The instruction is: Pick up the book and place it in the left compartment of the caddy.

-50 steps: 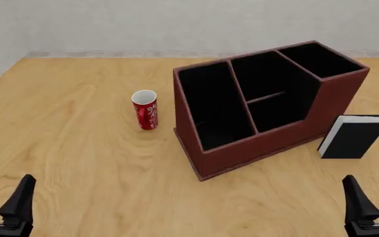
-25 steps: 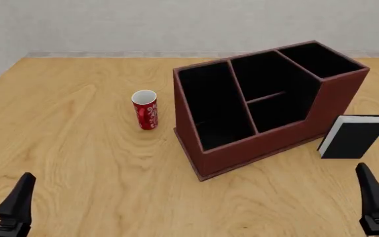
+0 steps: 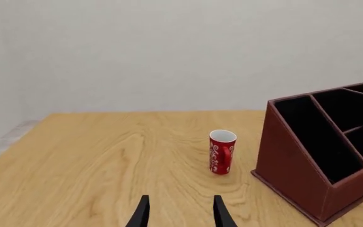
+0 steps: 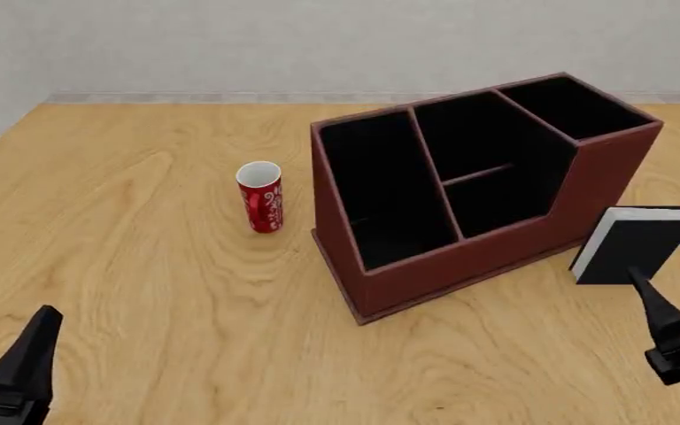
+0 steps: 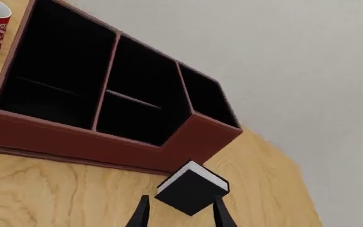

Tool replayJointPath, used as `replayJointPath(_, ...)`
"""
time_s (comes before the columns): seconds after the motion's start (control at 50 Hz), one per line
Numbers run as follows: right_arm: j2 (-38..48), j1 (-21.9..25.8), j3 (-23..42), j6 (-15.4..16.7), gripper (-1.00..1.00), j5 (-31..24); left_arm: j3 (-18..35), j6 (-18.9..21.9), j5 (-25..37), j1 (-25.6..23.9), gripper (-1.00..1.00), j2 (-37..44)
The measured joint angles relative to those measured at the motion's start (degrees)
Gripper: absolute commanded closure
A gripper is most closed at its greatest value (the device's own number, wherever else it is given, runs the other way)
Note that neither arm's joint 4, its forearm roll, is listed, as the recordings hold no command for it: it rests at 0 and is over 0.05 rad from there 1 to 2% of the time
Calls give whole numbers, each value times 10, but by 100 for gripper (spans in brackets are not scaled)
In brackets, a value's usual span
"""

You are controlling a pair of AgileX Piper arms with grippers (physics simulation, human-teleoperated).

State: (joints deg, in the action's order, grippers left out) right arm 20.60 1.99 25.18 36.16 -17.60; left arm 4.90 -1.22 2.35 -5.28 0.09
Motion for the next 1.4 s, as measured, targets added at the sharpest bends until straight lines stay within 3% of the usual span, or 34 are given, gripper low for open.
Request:
replayJointPath(0.56, 129, -46, 79, 223, -100, -114, 9, 6, 1, -20, -100, 0)
replayJointPath(1.08, 192, -84, 132, 366, -100, -190, 22, 10, 9, -23, -100, 0)
replayJointPath(1.4, 255, -109, 162, 416, -100, -176, 36, 19, 19, -31, -100, 0)
